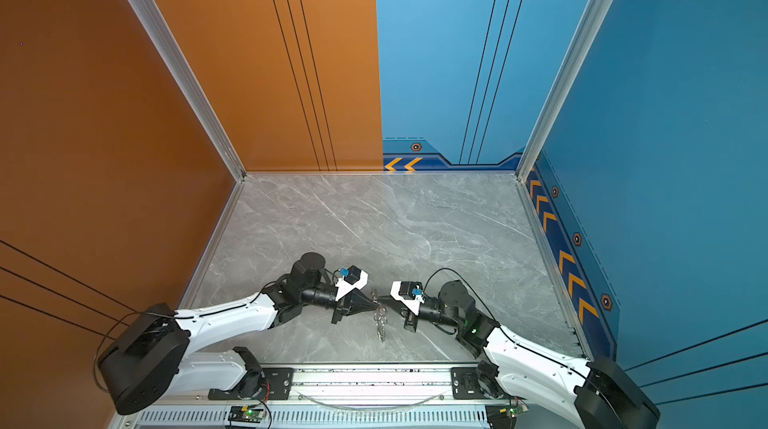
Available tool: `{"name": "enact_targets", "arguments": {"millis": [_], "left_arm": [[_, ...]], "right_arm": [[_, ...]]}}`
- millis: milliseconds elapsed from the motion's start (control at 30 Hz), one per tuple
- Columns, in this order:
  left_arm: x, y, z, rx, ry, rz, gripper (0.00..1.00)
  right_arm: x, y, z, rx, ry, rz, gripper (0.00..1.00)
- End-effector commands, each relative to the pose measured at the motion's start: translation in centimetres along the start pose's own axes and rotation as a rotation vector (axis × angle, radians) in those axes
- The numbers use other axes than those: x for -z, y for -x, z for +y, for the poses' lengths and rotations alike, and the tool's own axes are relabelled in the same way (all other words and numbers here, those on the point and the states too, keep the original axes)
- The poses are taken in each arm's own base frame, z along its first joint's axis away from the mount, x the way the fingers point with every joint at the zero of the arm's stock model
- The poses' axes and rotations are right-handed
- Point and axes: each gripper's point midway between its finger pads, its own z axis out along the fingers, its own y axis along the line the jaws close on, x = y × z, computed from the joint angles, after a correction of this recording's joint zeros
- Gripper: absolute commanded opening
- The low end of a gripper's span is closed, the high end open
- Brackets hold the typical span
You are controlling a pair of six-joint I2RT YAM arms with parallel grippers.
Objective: Put the keys on the keyring
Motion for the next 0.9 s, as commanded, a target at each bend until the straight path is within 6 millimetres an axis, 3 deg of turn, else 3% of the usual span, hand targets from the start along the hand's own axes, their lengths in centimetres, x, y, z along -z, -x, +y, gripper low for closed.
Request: {"name": "enact_targets", "arguments": {"millis": [0,233,867], "left_arm": [[-0.16,0.6,-0.29,0.003,-0.029,-0.006,0.0],[-0.15,0.64,-0.28,0.001,-0.028,-0.007,0.0],[-0.18,0.65,-0.33,0.003,-0.032,-0.007,0.0]], "right_arm": [[-0.09,0.46,0.36,0.009,0.02,-0.004,0.0],[0.29,1.08,0.18,0.019,0.001,-0.022,0.0],[-0.08,0.42,0.19,0.009,0.008,0.002,0.0]]}}
